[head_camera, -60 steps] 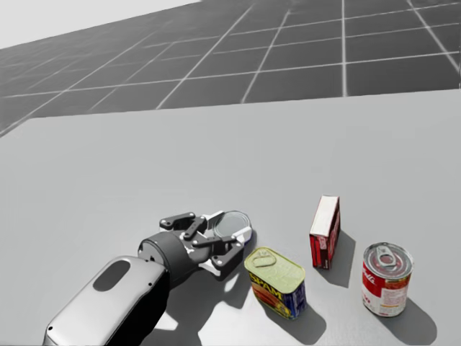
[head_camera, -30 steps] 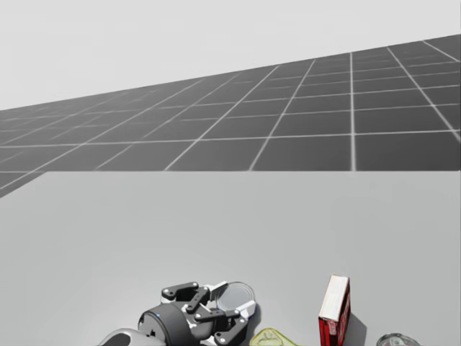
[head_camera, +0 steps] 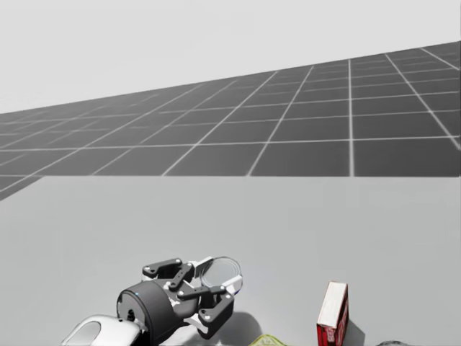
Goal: Pick up the tuna fish can and lift it.
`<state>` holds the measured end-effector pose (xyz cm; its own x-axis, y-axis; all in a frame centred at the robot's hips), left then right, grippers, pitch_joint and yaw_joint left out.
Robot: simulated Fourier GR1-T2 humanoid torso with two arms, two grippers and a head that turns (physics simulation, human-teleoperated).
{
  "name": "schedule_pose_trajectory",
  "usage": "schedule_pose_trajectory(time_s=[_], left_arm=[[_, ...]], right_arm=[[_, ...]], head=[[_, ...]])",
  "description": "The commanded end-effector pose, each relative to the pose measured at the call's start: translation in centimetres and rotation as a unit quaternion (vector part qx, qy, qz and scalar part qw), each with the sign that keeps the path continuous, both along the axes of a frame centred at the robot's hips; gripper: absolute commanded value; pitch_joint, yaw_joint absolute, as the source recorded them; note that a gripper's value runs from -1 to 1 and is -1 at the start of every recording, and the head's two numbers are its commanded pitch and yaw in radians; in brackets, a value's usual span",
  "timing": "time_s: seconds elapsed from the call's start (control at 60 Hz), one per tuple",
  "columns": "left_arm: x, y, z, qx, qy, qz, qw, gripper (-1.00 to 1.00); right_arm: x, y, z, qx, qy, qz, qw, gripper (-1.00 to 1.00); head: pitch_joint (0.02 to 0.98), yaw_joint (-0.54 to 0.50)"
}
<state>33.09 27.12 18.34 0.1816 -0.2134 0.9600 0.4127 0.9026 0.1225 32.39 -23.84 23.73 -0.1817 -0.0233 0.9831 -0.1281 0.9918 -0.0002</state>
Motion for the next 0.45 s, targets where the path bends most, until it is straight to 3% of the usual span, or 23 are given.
schedule_pose_trajectory(time_s=[0.017,0.45], left_arm=[[0.6,-1.2,5.0,0.000,-0.047,-0.058,0.9972,0.97],[-0.2,-1.8,14.3,-0.002,-0.147,-0.049,0.9879,1.00]], right_arm=[[0.0,-0.1,0.0,0.000,0.000,-0.001,1.0000,-1.00],[0.1,-0.1,0.0,-0.007,-0.002,-0.002,1.0000,-1.00]], head=[[0.437,0.34],[0.426,0.34]])
